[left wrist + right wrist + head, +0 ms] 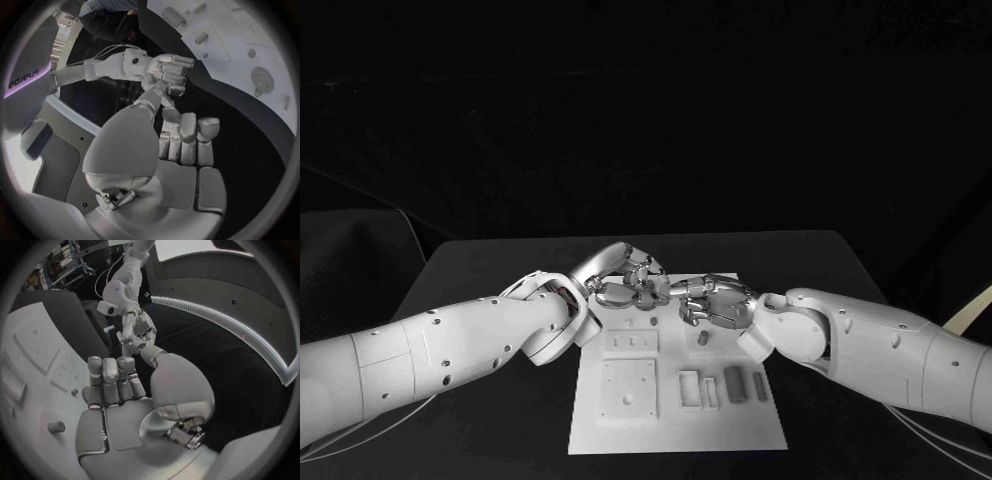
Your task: Assemble the parts on the task board
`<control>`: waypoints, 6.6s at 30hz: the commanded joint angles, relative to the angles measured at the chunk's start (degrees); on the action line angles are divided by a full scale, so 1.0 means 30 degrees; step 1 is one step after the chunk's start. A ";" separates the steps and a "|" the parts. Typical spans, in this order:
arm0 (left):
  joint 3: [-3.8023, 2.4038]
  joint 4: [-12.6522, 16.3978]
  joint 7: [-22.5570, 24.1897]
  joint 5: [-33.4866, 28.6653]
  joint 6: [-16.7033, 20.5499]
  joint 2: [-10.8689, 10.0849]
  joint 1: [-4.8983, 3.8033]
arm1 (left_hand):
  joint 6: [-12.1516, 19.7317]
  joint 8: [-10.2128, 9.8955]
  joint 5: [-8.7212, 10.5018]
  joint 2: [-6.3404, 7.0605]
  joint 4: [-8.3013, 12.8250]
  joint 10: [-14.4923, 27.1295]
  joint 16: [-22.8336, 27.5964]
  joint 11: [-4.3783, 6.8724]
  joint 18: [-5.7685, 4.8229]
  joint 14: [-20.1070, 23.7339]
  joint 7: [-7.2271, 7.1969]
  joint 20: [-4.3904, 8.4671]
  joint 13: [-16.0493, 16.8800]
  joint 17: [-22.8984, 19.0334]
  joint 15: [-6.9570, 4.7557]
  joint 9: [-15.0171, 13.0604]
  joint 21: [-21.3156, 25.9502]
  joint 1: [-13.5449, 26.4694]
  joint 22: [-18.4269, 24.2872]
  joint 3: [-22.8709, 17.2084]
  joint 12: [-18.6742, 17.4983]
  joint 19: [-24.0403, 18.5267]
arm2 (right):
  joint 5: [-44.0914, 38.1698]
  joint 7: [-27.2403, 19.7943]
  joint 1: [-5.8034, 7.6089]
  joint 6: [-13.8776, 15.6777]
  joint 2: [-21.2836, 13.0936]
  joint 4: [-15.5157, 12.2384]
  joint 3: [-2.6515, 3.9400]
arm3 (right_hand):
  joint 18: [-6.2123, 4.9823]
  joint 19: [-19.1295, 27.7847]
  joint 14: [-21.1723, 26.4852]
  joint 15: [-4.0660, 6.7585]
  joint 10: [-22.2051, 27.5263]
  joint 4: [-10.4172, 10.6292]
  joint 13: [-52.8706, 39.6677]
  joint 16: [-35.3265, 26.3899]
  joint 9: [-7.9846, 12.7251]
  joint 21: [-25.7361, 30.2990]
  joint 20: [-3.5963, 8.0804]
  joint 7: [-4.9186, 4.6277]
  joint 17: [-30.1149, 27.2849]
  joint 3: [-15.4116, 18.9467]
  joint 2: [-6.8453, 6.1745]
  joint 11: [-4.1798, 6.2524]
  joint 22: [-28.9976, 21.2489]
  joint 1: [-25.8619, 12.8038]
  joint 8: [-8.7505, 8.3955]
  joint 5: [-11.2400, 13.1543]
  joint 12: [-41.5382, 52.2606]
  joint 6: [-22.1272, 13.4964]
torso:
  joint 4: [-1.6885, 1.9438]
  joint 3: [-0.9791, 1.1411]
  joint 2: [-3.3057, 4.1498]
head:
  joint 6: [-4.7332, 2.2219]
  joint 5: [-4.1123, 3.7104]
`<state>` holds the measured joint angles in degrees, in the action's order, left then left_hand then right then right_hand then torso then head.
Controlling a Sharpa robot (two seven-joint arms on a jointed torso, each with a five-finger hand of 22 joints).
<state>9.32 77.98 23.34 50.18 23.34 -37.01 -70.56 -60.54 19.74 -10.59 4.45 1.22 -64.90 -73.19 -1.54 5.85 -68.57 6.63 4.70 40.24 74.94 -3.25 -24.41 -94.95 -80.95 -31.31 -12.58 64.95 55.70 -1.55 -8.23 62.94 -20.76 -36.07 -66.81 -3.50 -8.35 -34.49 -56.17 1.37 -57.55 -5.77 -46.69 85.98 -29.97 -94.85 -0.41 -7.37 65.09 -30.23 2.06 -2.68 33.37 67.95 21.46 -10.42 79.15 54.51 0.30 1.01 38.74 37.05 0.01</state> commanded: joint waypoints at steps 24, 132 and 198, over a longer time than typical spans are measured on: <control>0.0012 0.0049 -0.0102 0.0303 -0.0777 0.0087 0.0009 | -0.0870 0.0302 -0.0056 -0.0728 -0.0273 0.0247 -0.0126 -0.0063 0.1477 0.0312 0.0396 0.0009 0.0020 0.0461 -0.0009 -0.0252 -0.0527 -0.0560 -0.0029 -0.0729 0.0111 -0.0217 | -0.0264 -0.0522 0.0020 0.0667 0.0069 0.0098 0.0033 | 0.0120 0.0083 0.0054 -0.0012 0.0065 -0.0048 0.0031 -0.0034 -0.0505 -0.0997 0.0016 -0.0204 -0.0021 -0.0144 0.0262 0.0000 -0.0017 0.0081 0.0488 -0.0058 -0.0082 0.1501 | 0.0007 -0.0005 0.0003 | 0.0180 0.0018; 0.1406 -0.2347 -1.4939 1.0422 -0.5662 0.2804 -0.0262 | -0.1470 0.0487 0.0006 0.0643 -0.0591 0.0369 -0.0343 -0.0108 0.1517 0.0514 0.0279 -0.0021 -0.0097 -0.0042 0.0021 -0.0457 -0.0610 0.0294 -0.0051 -0.0699 0.0048 -0.0503 | -0.9716 -0.1397 0.1325 0.7427 -0.0839 0.1562 0.0948 | 0.0872 0.2638 0.2980 -0.1048 0.3120 0.0065 0.1232 -0.1182 0.0170 0.0045 -0.0300 -0.0738 -0.0500 0.2268 -0.2249 -0.1004 -0.0779 -0.2895 -0.1224 -0.0017 -0.1910 -0.2865 | 0.0000 -0.0003 0.0002 | 0.2162 0.0180; 0.1400 -0.3111 -1.5453 1.1273 -0.5968 0.3742 0.0119 | -0.1400 0.0422 0.0024 0.0696 -0.0841 0.0397 -0.0359 -0.0150 0.1483 0.0545 0.0311 -0.0060 -0.0142 -0.0164 0.0043 -0.0460 -0.0588 0.0801 -0.0024 -0.0540 0.0004 -0.0524 | -0.9051 -0.1170 0.1325 0.7295 -0.0780 0.1222 0.0965 | 0.0861 0.2605 0.2926 -0.1054 0.3079 0.0037 0.1235 -0.1133 0.0150 -0.0002 -0.0292 -0.0735 -0.0490 0.2263 -0.2198 -0.1001 -0.0770 -0.2858 -0.1171 -0.0021 -0.1873 -0.2829 | 0.0007 0.0001 -0.0004 | 0.2211 0.0007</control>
<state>13.56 68.65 -23.27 82.49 4.90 -25.98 -70.21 -61.04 20.81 -10.14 7.12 -1.02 -64.22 -74.07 -2.03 6.29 -67.32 6.12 4.36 39.86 74.54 -3.05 -24.51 -94.94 -78.45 -31.47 -14.21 65.23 54.39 -29.02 -11.52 66.90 1.72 -38.44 -63.01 -0.64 -6.59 -27.03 -47.40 -1.86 -48.54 -5.53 -43.06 82.64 -29.46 -94.85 -1.32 -9.62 63.62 -23.65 -4.75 -5.73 31.08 59.66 17.75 -10.65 73.66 45.87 0.33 0.98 38.73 43.70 0.07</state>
